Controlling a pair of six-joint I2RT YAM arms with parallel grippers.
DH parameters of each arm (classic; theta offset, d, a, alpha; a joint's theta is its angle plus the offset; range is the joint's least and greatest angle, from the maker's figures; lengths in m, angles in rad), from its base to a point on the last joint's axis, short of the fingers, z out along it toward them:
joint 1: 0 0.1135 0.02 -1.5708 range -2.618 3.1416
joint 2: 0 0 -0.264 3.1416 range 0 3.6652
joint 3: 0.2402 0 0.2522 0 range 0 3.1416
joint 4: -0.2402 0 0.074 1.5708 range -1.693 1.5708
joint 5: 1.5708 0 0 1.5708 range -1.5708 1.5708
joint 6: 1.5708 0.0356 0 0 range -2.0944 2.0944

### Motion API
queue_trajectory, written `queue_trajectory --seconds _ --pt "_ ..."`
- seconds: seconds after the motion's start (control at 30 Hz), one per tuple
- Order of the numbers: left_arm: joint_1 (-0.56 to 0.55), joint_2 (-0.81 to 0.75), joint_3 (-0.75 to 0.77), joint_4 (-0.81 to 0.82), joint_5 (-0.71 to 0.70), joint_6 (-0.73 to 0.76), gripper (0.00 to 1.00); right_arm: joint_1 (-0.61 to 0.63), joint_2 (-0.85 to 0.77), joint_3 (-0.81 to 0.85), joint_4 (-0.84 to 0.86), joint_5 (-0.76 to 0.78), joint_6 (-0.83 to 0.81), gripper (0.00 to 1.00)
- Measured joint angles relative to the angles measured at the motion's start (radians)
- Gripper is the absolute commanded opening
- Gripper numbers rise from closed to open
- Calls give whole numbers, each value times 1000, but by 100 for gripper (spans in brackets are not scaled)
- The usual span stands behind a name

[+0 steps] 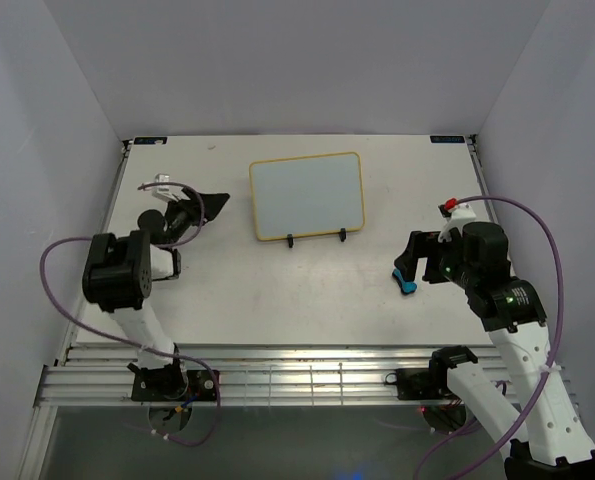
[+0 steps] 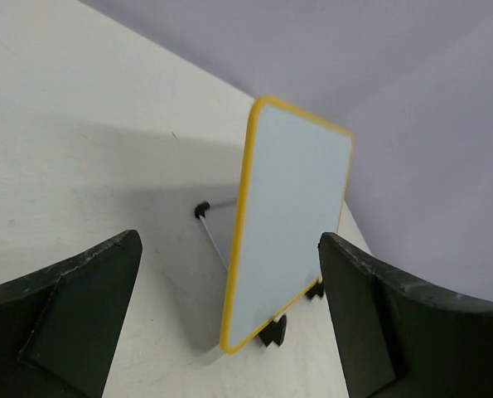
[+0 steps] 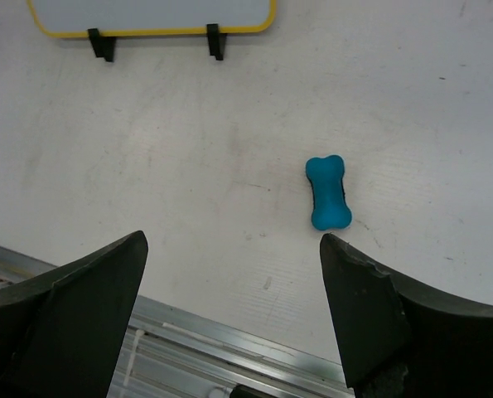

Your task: Erase the whiteboard

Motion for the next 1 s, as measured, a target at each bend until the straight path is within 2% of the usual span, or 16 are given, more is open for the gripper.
queue_trajectory --seconds 0.03,0.1,0.17,0.43,0.53,0.63,0.8,1.0 --pt "13 -57 -33 -26 -40 -11 98 0 -1 0 3 26 10 90" --pt "26 -232 -71 -201 -156 7 98 0 -6 0 8 80 27 90" --pt "11 -415 -53 -442 -277 46 98 0 -19 -7 27 120 35 90" --pt "-25 -938 165 -1357 -547 307 98 0 -72 8 16 228 0 90" --pt "-26 -1103 272 -1601 -621 422 98 0 -60 70 -21 263 -23 90" --pt "-69 -1249 357 -1767 -698 513 98 0 -58 146 -69 297 -44 90" --pt "-144 -1459 397 -1997 -740 576 98 0 -104 234 -143 309 -71 90" --pt "-217 -1469 409 -2182 -788 595 98 5 -196 255 -220 306 -89 90"
